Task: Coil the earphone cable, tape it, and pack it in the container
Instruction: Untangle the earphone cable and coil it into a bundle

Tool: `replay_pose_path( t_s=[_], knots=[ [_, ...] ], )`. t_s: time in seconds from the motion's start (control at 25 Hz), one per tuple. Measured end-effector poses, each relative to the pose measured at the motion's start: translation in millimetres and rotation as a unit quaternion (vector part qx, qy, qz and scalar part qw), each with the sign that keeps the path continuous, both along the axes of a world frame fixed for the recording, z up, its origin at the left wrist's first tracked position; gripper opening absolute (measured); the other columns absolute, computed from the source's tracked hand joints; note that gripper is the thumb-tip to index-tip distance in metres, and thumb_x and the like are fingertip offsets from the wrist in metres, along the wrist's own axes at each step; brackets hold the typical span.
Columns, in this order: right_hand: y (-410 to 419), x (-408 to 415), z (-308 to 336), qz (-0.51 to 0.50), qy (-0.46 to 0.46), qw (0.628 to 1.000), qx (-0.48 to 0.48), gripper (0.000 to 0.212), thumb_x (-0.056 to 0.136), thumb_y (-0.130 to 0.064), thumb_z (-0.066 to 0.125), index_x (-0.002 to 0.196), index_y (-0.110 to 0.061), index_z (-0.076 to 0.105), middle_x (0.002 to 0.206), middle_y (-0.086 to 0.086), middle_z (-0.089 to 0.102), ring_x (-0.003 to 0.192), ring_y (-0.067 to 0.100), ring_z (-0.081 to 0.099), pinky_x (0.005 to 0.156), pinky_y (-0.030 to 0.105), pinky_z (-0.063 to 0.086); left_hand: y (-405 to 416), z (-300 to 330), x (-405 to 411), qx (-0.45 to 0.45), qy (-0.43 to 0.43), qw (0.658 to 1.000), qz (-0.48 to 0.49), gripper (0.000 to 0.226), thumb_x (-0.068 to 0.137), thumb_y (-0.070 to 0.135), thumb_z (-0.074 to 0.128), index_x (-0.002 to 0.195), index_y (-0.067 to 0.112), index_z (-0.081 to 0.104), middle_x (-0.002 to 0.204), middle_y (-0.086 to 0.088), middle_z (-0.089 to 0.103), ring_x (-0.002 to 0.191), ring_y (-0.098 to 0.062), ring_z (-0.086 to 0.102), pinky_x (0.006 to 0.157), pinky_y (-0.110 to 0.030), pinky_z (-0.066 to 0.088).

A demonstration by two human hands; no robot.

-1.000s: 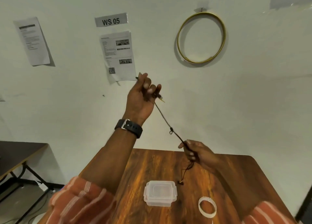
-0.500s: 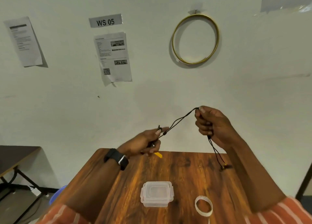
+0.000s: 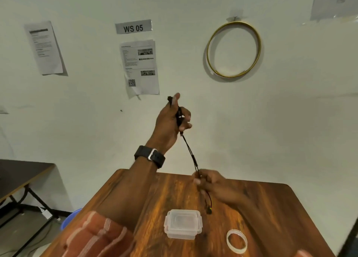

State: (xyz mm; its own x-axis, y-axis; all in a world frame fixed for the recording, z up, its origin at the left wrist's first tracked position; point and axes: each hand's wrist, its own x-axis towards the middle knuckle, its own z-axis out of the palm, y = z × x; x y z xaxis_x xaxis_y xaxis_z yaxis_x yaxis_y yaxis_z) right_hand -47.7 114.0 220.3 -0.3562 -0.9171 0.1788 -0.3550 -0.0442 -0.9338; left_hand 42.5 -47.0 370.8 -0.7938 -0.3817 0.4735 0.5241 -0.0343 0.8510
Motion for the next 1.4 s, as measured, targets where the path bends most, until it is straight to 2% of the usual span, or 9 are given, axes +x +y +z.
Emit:
replay_pose_path(
  t_s=[0.08, 0.16, 0.24, 0.4, 0.6, 0.76, 0.96, 1.08, 1.4],
  knots=[
    [14.5, 18.3, 4.5, 0.017, -0.001, 1.000, 0.019, 0.023, 0.096, -0.032, 0.057, 0.103, -0.014, 0.069, 0.068, 0.003, 0.050, 0.061, 0.015, 0.050, 0.062, 0.032, 0.048, -14.8, -1.5, -3.4, -0.204, -0.065, 0.967, 0.140, 0.054, 0.104, 0.029, 0.038, 0.152, 0.024, 0.014, 0.069, -0.007, 0.070, 0.055, -0.024, 0.066, 0.064, -0.034, 0.058],
    [30.8, 23.4, 27.2, -0.001, 0.027, 1.000, 0.004, 0.022, 0.098, -0.033, 0.054, 0.100, -0.019, 0.070, 0.071, 0.005, 0.051, 0.057, 0.013, 0.049, 0.054, 0.028, 0.047, -28.8, -24.1, -2.1, -0.431, -0.174, 0.863, 0.199, 0.057, 0.102, 0.031, 0.041, 0.152, 0.031, 0.013, 0.069, -0.002, 0.073, 0.057, -0.019, 0.069, 0.062, -0.029, 0.057],
    [44.2, 17.7, 60.7, -0.027, 0.077, 0.996, -0.020, 0.024, 0.100, -0.027, 0.051, 0.097, -0.016, 0.071, 0.067, -0.001, 0.052, 0.057, 0.010, 0.049, 0.053, 0.026, 0.045, -30.4, -56.9, 4.0, -0.483, -0.262, 0.825, 0.134, 0.053, 0.102, 0.038, 0.038, 0.151, 0.034, 0.017, 0.062, 0.003, 0.067, 0.047, -0.013, 0.059, 0.050, -0.020, 0.046],
    [41.6, -21.5, 103.2, -0.116, 0.163, 0.977, -0.070, 0.023, 0.099, -0.017, 0.053, 0.090, -0.014, 0.074, 0.067, -0.001, 0.060, 0.061, 0.007, 0.050, 0.058, 0.030, 0.045, 11.3, -107.4, 30.7, -0.141, -0.264, 0.930, -0.215, 0.054, 0.100, 0.049, 0.024, 0.144, 0.022, 0.041, 0.053, 0.003, 0.029, 0.041, -0.012, 0.017, 0.039, -0.025, 0.023],
    [3.4, -25.7, 57.3, -0.126, -0.044, 0.983, -0.123, 0.026, 0.099, -0.019, 0.053, 0.090, -0.006, 0.073, 0.060, 0.002, 0.046, 0.053, 0.014, 0.039, 0.060, 0.030, 0.045, 43.9, -110.8, 33.7, 0.149, -0.108, 0.890, -0.417, 0.053, 0.101, 0.037, 0.037, 0.142, 0.004, 0.031, 0.053, 0.004, 0.023, 0.035, -0.004, 0.015, 0.036, -0.019, 0.022],
    [-4.8, 14.5, 12.9, 0.007, -0.329, 0.937, -0.113, 0.046, 0.100, -0.045, 0.042, 0.086, -0.016, 0.074, 0.060, -0.001, 0.030, 0.052, 0.011, 0.031, 0.059, 0.029, 0.035, 27.4, -124.7, 17.8, 0.257, -0.016, 0.878, -0.404, 0.051, 0.102, 0.035, 0.038, 0.146, 0.010, 0.029, 0.054, 0.003, 0.026, 0.035, -0.005, 0.017, 0.036, -0.021, 0.023],
    [-1.2, 20.3, 4.4, 0.003, -0.402, 0.913, -0.067, 0.029, 0.091, -0.037, 0.056, 0.087, -0.012, 0.071, 0.055, -0.005, 0.031, 0.046, 0.008, 0.035, 0.055, 0.028, 0.029, 11.5, -159.6, 9.3, 0.369, -0.029, 0.844, -0.389, 0.045, 0.101, 0.034, 0.040, 0.122, -0.004, 0.053, 0.049, 0.002, 0.032, 0.033, -0.005, 0.020, 0.034, -0.023, 0.028],
    [-3.3, 16.2, -14.6, -0.074, -0.425, 0.902, 0.015, 0.033, 0.097, -0.037, 0.049, 0.072, -0.017, 0.055, 0.052, -0.006, 0.034, 0.043, 0.009, 0.032, 0.047, 0.024, 0.027, 9.6, -186.3, 9.0, 0.400, -0.099, 0.866, -0.281, 0.039, 0.097, 0.032, 0.048, 0.094, -0.005, 0.061, 0.044, 0.002, 0.036, 0.029, -0.008, 0.029, 0.035, -0.021, 0.035],
    [21.7, 20.1, -177.4, -0.209, -0.572, 0.775, 0.167, 0.042, 0.102, -0.020, 0.035, 0.068, -0.014, 0.060, 0.060, 0.002, 0.060, 0.051, 0.014, 0.050, 0.054, 0.029, 0.040, 48.1, -329.6, 28.0, 0.332, -0.340, 0.880, 0.011, 0.027, 0.098, -0.002, 0.033, 0.094, -0.006, 0.059, 0.059, -0.006, 0.058, 0.045, -0.009, 0.054, 0.051, -0.025, 0.054]
  ],
)
